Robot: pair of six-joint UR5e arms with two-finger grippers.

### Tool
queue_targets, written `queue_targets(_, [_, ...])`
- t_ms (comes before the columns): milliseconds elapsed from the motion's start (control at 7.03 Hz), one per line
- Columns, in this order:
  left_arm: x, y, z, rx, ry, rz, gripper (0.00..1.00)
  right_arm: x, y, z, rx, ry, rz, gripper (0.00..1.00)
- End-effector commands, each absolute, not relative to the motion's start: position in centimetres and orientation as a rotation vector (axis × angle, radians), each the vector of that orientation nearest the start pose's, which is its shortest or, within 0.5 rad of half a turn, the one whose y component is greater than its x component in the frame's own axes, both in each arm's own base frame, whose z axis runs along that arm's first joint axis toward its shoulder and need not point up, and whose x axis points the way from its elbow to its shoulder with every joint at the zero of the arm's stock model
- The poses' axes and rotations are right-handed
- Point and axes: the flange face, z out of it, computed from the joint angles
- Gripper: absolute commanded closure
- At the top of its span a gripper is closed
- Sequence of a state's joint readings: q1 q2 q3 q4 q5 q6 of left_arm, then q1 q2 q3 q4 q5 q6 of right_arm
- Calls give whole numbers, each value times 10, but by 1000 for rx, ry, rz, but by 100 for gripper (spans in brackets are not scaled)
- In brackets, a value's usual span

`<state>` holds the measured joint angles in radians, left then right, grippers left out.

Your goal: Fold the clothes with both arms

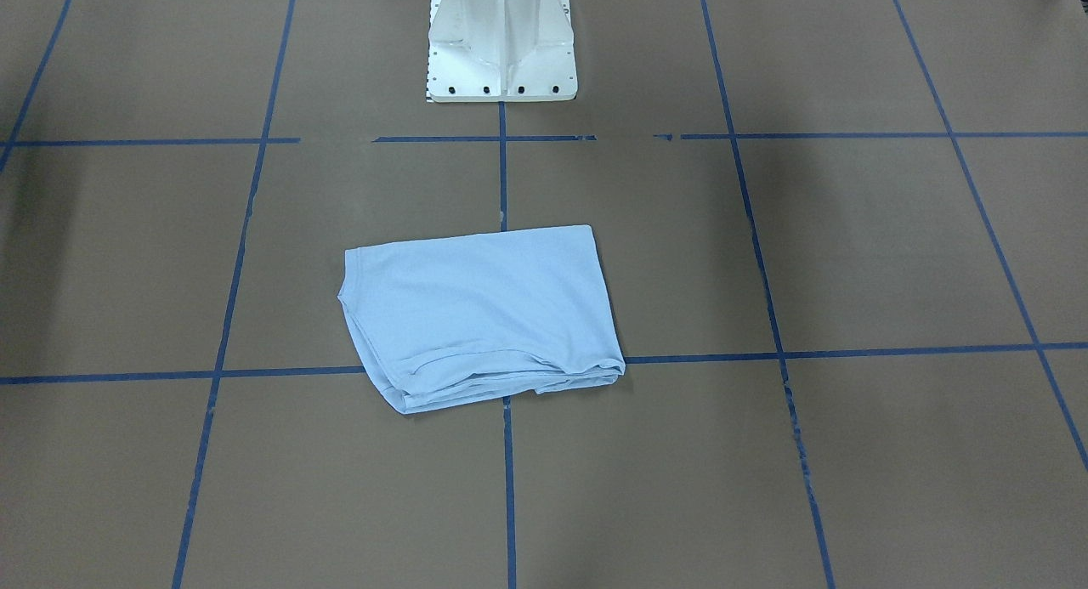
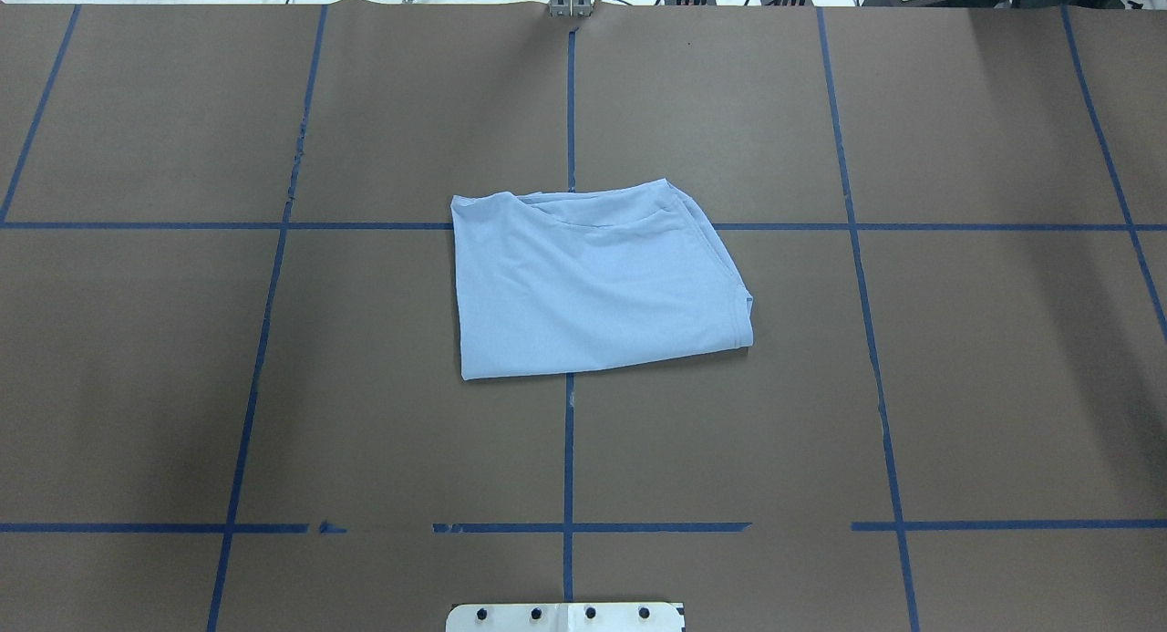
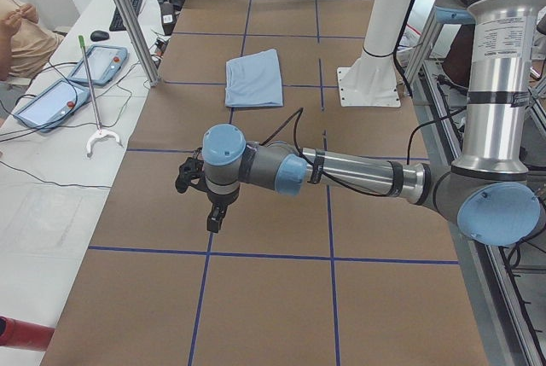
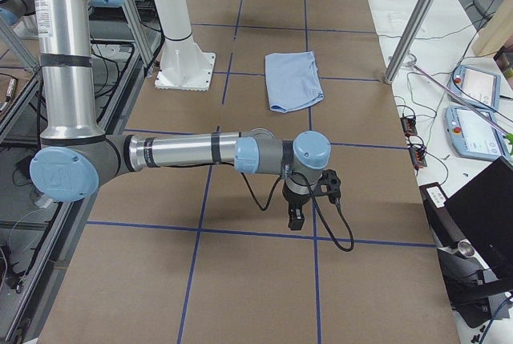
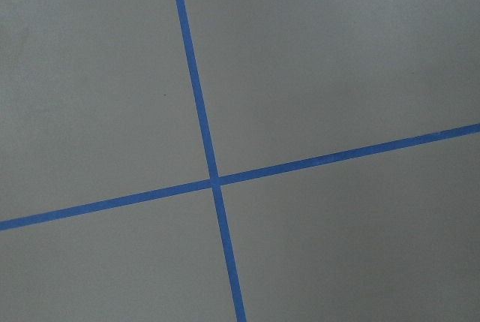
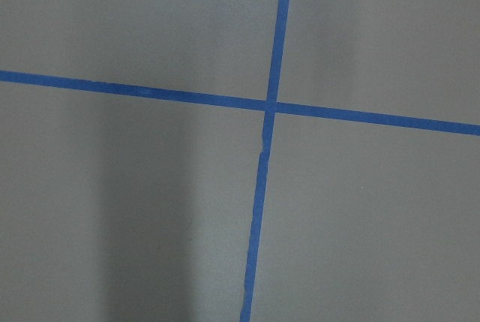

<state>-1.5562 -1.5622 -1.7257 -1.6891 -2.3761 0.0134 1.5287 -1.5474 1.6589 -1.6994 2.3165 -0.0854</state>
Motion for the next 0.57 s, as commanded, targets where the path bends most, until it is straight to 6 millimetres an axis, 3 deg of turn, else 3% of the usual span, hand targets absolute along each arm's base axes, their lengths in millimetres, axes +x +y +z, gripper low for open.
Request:
queue_targets(0, [-54, -496, 564, 263, 799, 138, 0, 43, -501, 602, 30, -779, -129, 0])
queue_targets(284, [-51, -497, 577, 241, 802, 137, 0, 43, -500, 591, 57, -780, -137, 0])
queue_targets(427, [-52, -489, 573, 249, 807, 138, 0, 43, -495, 599, 46, -779, -134, 0])
